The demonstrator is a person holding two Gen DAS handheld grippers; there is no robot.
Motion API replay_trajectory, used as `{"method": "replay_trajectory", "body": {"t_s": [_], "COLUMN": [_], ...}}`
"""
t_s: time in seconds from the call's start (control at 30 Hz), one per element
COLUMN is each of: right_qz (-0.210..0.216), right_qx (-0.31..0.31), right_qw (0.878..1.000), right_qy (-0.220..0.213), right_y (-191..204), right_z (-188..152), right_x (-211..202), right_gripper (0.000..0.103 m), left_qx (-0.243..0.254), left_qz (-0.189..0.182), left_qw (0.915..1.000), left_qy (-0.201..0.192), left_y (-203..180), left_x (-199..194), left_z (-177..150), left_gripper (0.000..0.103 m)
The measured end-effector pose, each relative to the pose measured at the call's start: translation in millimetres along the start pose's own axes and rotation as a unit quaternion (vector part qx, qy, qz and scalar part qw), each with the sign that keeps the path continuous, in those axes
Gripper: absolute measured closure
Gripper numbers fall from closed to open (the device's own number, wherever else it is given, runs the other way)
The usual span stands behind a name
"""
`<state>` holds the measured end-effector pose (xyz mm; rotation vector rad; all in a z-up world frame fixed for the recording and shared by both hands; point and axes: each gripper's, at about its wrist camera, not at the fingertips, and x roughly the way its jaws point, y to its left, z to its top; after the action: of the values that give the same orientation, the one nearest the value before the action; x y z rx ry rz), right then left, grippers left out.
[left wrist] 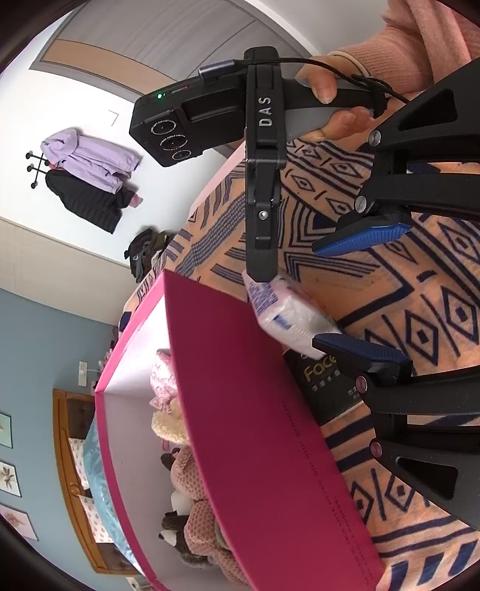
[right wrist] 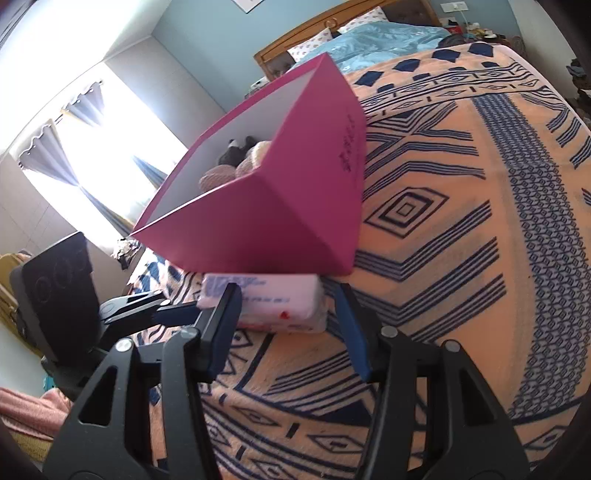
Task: Organize objects
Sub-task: 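Move the right gripper down to the pink floral tissue pack, then grasp the pink floral tissue pack with the right gripper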
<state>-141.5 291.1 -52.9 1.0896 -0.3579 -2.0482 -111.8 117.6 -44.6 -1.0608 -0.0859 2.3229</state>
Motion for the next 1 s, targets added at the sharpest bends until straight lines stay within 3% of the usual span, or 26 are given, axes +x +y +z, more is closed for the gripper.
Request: {"method": "replay_trajectory", "body": {"t_s": [0.23, 0.33, 0.53, 0.7, 1.0], "right_qz": [-0.002, -0.027, -0.005, 0.022, 0.007], "right_qx": [-0.031, -0.039, 0.008, 0.001, -0.056], "right_qw": [0.999, 0.999, 1.0, 1.0, 0.998], "right_qy": [0.016, 0.011, -0.016, 0.003, 0.032], "right_y": [20, 20, -2, 5, 30], "right_z": [-18, -20, 1, 3, -27], "right_x": [-3, -10, -14, 1, -12], "right_gripper": [0.049, 0.049, 0.049, 0.049, 0.049], "left_qx": [0.008, 0.007, -0.022, -0.033, -0.008], "left_qz": [-0.013, -0.005, 0.008, -0.017, -0.032], "left_qw": [0.9999, 1.0, 0.9995, 0.9993, 0.9994], "left_qy": [0.004, 0.001, -0.023, -0.01, 0.011], "left_y": [-9, -5, 12, 14, 1], "left_x": [-5, -12, -18, -4, -13], "left_z": [-12, -15, 2, 7, -23], "left_gripper": [0.059, 0.059, 0.06, 0.06, 0.06]}}
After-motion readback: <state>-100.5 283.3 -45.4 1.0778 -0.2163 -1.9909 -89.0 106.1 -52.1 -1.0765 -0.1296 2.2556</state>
